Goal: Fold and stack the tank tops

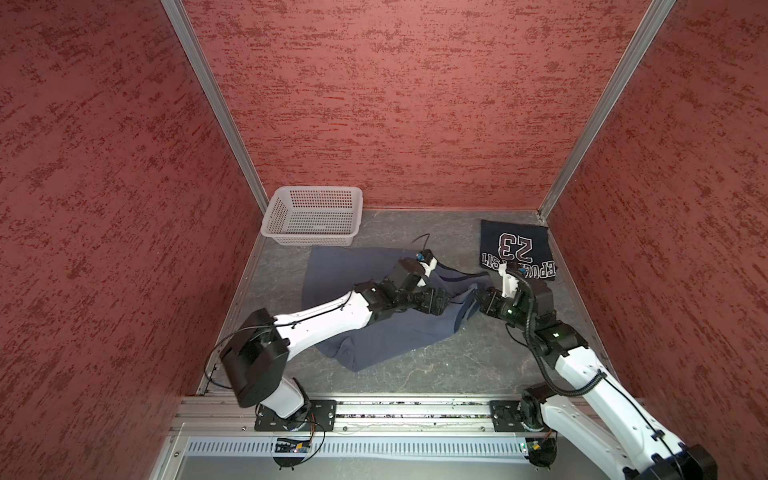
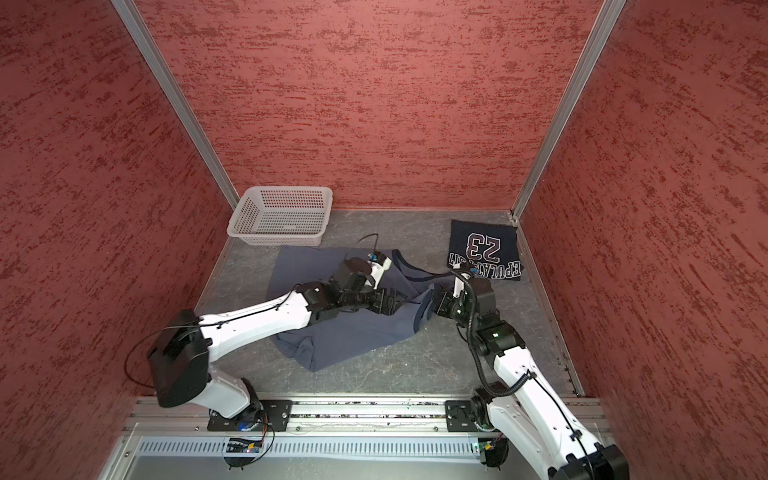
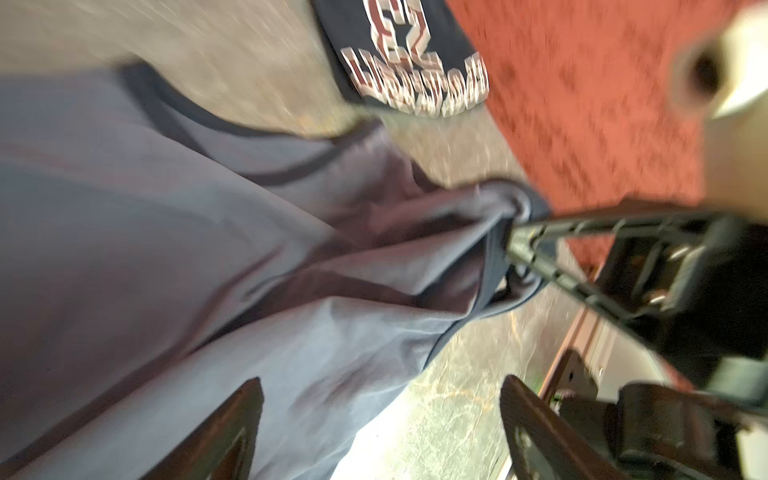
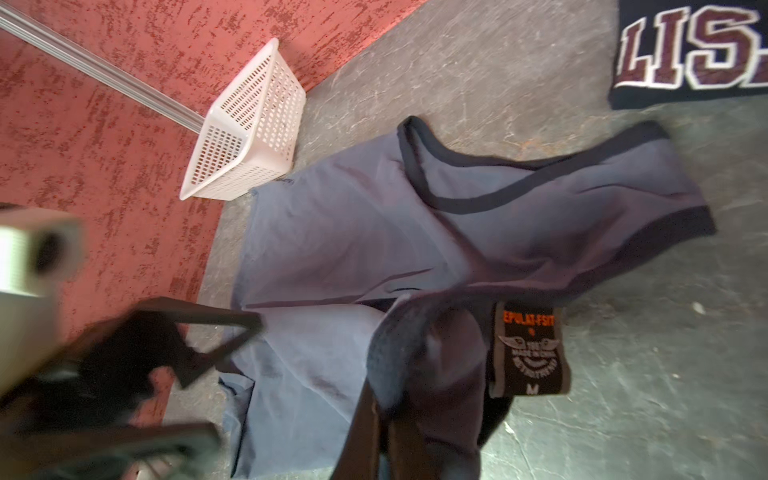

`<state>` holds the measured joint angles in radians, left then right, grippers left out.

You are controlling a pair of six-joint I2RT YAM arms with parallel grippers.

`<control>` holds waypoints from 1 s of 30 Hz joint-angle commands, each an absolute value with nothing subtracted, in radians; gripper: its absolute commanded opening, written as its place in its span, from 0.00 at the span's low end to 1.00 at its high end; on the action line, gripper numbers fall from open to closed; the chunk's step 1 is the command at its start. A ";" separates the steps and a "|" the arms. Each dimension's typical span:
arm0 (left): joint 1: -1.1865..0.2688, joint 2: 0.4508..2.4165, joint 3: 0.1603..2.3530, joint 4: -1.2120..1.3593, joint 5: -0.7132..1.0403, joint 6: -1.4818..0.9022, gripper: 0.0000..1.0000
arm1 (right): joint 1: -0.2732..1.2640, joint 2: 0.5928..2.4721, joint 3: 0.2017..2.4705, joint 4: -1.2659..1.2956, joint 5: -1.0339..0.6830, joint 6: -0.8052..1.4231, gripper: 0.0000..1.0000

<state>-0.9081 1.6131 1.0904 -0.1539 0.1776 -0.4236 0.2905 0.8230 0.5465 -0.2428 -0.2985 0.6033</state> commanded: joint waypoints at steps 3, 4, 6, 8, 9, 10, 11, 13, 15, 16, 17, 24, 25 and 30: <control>-0.934 1.691 1.104 -0.026 0.313 -0.371 0.90 | 0.287 0.830 0.548 -0.119 -0.355 0.631 0.02; -0.936 1.705 1.107 -0.020 0.325 -0.373 0.90 | 0.286 0.840 0.548 -0.106 -0.366 0.634 0.02; -0.938 1.726 1.106 -0.006 0.326 -0.383 0.89 | 0.287 0.858 0.548 -0.089 -0.377 0.638 0.02; -0.939 1.746 1.104 0.022 0.342 -0.399 0.87 | 0.285 0.871 0.546 -0.078 -0.387 0.638 0.02; -0.940 1.761 1.112 0.028 0.335 -0.410 0.84 | 0.286 0.875 0.546 -0.078 -0.389 0.637 0.02; -0.938 1.778 1.122 0.019 0.321 -0.417 0.81 | 0.286 0.880 0.546 -0.082 -0.387 0.634 0.02; -0.939 1.791 1.128 0.019 0.315 -0.420 0.76 | 0.287 0.881 0.548 -0.089 -0.384 0.629 0.03; -0.934 1.811 1.136 0.019 0.284 -0.432 0.66 | 0.286 0.879 0.554 -0.113 -0.367 0.619 0.06; -0.922 1.827 1.138 0.021 0.275 -0.447 0.52 | 0.286 0.879 0.555 -0.130 -0.353 0.611 0.09; -0.913 1.830 1.135 0.025 0.272 -0.459 0.44 | 0.286 0.882 0.555 -0.137 -0.352 0.608 0.11; -0.904 1.828 1.128 0.034 0.273 -0.469 0.37 | 0.286 0.885 0.554 -0.144 -0.347 0.606 0.14; -0.868 1.801 1.076 0.071 0.287 -0.496 0.09 | 0.286 0.921 0.545 -0.134 -0.351 0.608 0.14; -0.867 1.799 1.074 0.069 0.287 -0.494 0.08 | 0.287 0.924 0.545 -0.135 -0.353 0.608 0.12; -0.845 1.783 1.042 0.037 0.227 -0.508 0.02 | 0.283 0.890 0.562 -0.164 -0.347 0.602 0.11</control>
<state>-0.8627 1.8233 1.0710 0.0422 0.2726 -0.4957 0.2897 0.9203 0.5465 -0.1524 -0.3557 0.6125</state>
